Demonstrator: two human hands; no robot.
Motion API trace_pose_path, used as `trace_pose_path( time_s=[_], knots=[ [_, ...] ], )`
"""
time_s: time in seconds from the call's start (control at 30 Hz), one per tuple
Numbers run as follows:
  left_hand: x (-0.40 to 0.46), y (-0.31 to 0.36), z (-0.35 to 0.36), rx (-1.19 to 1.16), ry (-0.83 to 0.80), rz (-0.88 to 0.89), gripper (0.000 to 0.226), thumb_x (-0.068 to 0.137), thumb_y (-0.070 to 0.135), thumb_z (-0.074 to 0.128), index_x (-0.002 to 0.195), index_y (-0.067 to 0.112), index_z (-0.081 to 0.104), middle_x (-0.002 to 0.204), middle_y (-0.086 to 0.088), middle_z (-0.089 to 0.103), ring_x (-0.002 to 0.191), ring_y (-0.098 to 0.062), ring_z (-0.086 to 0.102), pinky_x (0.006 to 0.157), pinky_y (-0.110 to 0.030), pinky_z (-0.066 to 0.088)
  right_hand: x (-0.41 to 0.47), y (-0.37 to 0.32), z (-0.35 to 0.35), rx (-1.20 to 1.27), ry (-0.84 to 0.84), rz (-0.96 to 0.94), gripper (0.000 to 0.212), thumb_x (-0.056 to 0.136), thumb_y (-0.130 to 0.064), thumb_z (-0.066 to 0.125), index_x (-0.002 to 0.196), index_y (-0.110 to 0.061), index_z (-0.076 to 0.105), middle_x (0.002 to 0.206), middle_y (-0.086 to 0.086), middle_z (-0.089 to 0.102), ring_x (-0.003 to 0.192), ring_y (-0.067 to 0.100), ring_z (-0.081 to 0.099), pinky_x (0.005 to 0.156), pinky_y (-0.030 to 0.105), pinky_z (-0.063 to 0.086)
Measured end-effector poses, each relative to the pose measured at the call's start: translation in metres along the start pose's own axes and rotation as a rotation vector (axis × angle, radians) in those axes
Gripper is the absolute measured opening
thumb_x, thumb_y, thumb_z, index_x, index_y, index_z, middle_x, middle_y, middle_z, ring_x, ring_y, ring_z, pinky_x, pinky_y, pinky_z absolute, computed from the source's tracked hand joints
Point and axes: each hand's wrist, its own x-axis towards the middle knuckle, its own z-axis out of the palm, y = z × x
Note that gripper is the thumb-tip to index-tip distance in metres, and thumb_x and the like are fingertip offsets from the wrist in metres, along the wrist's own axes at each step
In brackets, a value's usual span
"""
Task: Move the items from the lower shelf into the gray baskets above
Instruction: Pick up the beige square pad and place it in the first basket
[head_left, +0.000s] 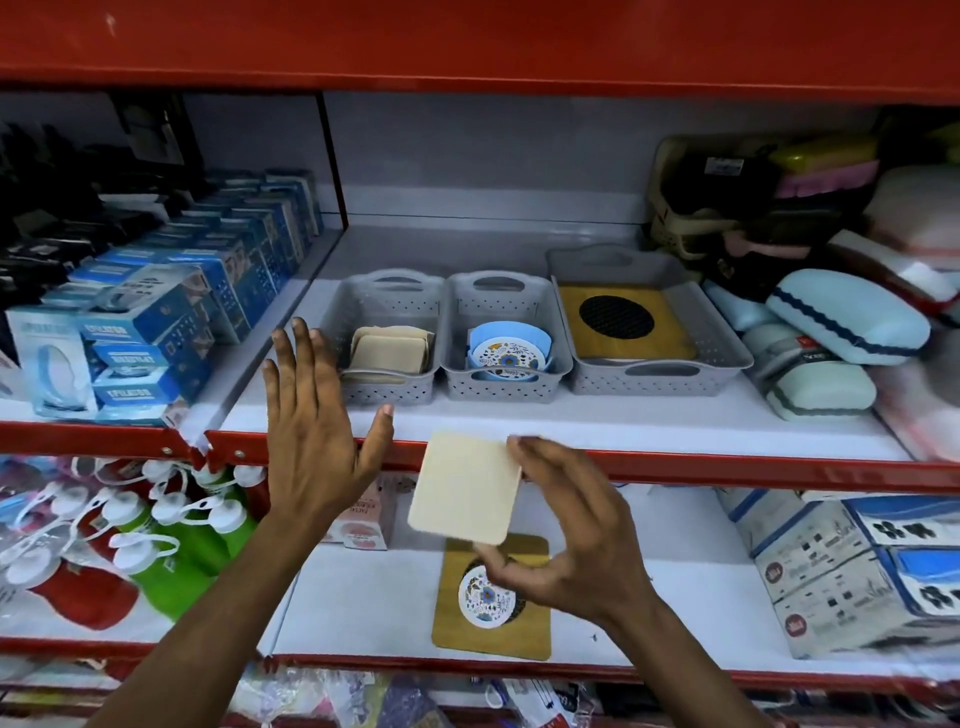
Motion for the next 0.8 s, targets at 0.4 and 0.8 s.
trace_pose_path(
  time_s=[0.4, 0.8],
  knots=[
    [-0.003, -0.004, 0.002, -0.023, -0.01, 0.01, 0.095, 0.091, 0.057, 0.037, 0.156, 0.001, -0.003, 0.166, -0.021, -0.004, 0.156, -0.03, -0.003, 0.127, -0.05, 0.01, 0.049, 0.0, -0.007, 0.018, 0.002, 0.236, 0.088, 0.068, -0.054, 0.077, 0.141, -0.012, 0.05, 0.136, 0.003, 0.057, 0.12, 0.016, 0.048, 0.098, 0.034, 0.049],
    [-0.004, -0.003, 0.002, -0.046, -0.016, 0.004, 0.096, 0.09, 0.056, 0.04, 0.156, 0.001, -0.003, 0.166, -0.019, -0.006, 0.156, -0.028, -0.004, 0.127, -0.047, 0.01, 0.097, -0.002, -0.004, 0.024, -0.081, 0.329, 0.086, 0.067, -0.059, 0.072, 0.142, -0.023, 0.05, 0.135, -0.003, 0.06, 0.121, 0.015, 0.046, 0.102, 0.037, 0.048]
  ],
)
